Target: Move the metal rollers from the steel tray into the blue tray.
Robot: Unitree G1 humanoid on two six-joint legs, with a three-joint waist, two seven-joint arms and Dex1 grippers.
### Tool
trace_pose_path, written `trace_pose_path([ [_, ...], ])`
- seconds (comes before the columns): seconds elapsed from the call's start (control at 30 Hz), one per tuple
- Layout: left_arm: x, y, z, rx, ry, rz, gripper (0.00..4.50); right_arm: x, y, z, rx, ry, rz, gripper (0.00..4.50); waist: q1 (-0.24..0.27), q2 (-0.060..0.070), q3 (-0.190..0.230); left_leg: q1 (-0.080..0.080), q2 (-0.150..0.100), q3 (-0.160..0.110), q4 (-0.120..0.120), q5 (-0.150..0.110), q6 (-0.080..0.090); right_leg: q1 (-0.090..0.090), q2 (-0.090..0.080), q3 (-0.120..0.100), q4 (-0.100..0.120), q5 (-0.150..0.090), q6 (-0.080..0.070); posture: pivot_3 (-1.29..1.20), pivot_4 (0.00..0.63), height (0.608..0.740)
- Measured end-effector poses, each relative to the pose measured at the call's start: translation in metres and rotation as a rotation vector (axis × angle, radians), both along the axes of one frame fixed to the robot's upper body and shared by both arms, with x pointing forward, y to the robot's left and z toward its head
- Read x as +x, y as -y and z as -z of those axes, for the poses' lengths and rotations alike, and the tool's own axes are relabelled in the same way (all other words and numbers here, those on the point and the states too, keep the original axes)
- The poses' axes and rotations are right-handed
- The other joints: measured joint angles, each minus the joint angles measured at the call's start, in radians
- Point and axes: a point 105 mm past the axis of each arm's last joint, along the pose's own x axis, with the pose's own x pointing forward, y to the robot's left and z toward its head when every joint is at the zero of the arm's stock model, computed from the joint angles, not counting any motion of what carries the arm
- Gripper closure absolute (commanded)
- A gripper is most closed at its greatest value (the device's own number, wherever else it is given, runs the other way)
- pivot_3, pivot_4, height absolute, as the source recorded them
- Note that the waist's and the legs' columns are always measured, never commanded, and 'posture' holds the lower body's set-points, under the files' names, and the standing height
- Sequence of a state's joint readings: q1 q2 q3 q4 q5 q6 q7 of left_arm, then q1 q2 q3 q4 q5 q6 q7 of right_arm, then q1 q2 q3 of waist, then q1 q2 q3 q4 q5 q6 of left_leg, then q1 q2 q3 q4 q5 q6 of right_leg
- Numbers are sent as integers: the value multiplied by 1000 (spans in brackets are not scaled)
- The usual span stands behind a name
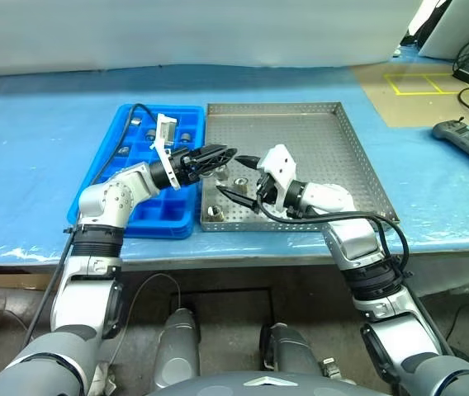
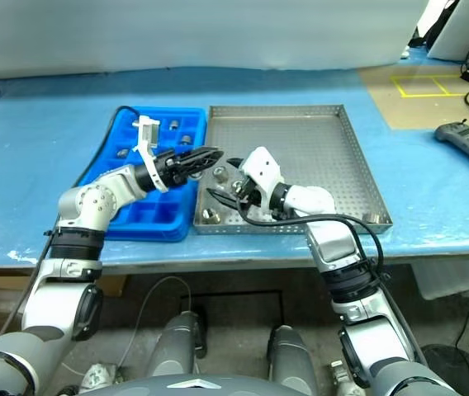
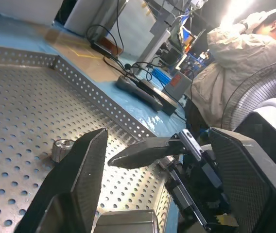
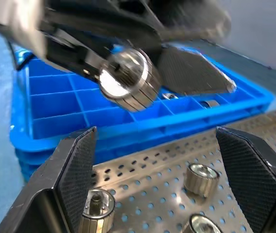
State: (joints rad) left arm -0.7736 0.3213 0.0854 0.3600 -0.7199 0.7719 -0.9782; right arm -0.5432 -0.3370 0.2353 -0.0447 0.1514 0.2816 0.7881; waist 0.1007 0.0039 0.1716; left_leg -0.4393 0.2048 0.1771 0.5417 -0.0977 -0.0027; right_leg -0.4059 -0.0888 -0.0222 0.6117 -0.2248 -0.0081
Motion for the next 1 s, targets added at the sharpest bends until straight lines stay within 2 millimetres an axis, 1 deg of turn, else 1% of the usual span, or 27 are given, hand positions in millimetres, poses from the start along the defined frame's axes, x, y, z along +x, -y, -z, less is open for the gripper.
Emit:
trace_pose_path([
  [0.1, 1, 9, -2, -18, -36, 45, 999, -2, 5, 4, -82, 35, -25, 399, 1, 0, 0, -1, 0, 0, 0, 0, 1, 0, 0, 0, -1, 0, 0, -20, 150, 740],
  [0.23, -1, 26, -9, -36, -70, 112, 999, 0, 4, 0, -170, 130, -46, 399, -4, 0, 0, -1, 0, 0, 1, 0, 1, 0, 0, 0, -1, 0, 0, -28, 150, 740],
  [0.37, -1, 36, -13, -40, -83, 144, 999, 0, 6, 2, -189, 140, -52, 399, -4, 0, 0, -1, 0, 0, 1, -1, 2, 0, 0, 0, -1, 0, 0, -34, 150, 740],
  [0.6, -1, 39, -10, -24, -79, 138, 999, 2, 7, 5, -187, 131, -41, 399, -5, 0, 0, -1, 0, 0, 3, -1, 6, 0, 0, 0, -1, 0, -1, -42, 150, 740],
  [0.7, 0, 39, -7, -36, -100, 120, 999, 2, 6, 7, -180, 126, -32, 399, -4, 0, 0, -1, 0, 0, 3, -2, 6, 1, 0, 0, -1, 0, -1, -44, 150, 740],
  [0.77, 1, 38, -8, -51, -110, 111, 999, 3, 6, 6, -175, 129, -26, 399, -4, 0, 0, -1, 0, 0, 3, -2, 7, 1, 0, 0, -1, 0, -1, -46, 150, 740],
  [0.9, 3, 36, -7, -102, -177, 98, 999, 4, 8, 6, -173, 129, -13, 399, -5, 0, 0, -1, 0, 0, 3, -2, 7, 1, 0, 0, -1, 0, -1, -50, 150, 740],
  [1.0, 2, 30, -4, -113, -241, 106, 999, 8, 17, 4, -184, 137, 14, 399, -5, 0, 0, -1, 0, 0, 3, -2, 7, 1, 0, 0, -1, 0, -1, -50, 150, 740],
])
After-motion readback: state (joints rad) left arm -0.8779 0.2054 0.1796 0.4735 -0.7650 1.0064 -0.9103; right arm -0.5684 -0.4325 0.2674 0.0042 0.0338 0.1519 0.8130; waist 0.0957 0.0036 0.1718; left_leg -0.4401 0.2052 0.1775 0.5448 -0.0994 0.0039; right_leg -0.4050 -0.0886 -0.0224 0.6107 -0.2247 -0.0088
